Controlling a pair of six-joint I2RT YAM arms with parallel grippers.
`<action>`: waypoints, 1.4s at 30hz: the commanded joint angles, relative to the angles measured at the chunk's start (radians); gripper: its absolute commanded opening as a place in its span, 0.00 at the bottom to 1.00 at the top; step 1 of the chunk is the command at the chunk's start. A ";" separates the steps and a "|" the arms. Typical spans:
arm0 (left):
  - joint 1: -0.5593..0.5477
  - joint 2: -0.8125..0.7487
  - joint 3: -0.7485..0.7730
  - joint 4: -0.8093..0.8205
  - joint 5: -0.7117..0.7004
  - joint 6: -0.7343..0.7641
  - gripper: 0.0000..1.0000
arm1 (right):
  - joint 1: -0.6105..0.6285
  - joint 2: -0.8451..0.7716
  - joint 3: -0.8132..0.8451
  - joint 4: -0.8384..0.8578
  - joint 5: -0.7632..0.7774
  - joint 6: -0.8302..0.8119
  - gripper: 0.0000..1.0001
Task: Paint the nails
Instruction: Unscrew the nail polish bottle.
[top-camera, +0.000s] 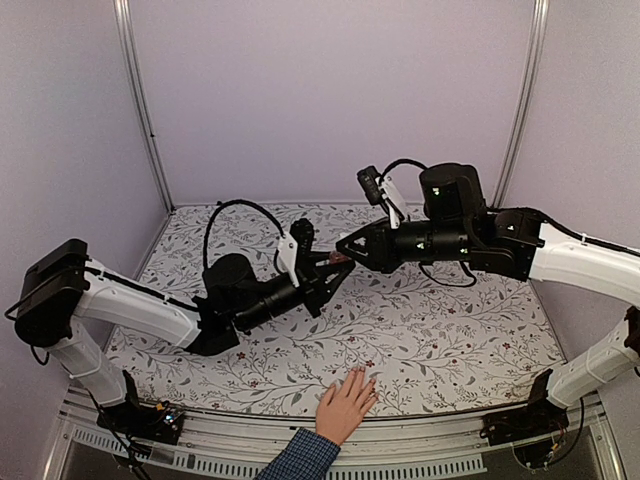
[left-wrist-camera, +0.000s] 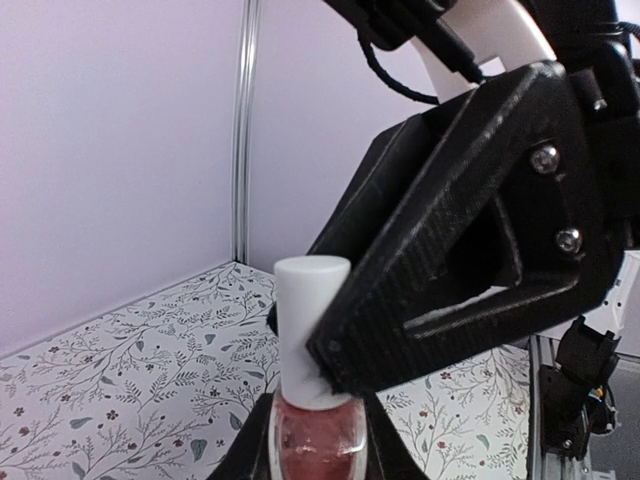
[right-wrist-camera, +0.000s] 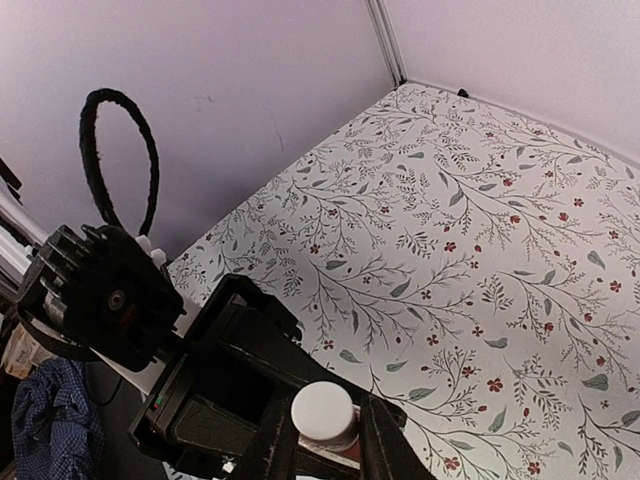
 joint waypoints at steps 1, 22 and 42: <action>-0.014 0.009 0.030 -0.020 -0.001 0.019 0.00 | 0.002 0.011 0.030 0.000 -0.030 -0.005 0.20; 0.010 -0.084 -0.015 0.004 0.588 -0.006 0.00 | 0.002 -0.076 -0.012 0.056 -0.266 -0.190 0.00; 0.000 -0.019 0.052 0.141 1.060 -0.134 0.00 | 0.004 -0.096 -0.025 0.056 -0.662 -0.384 0.00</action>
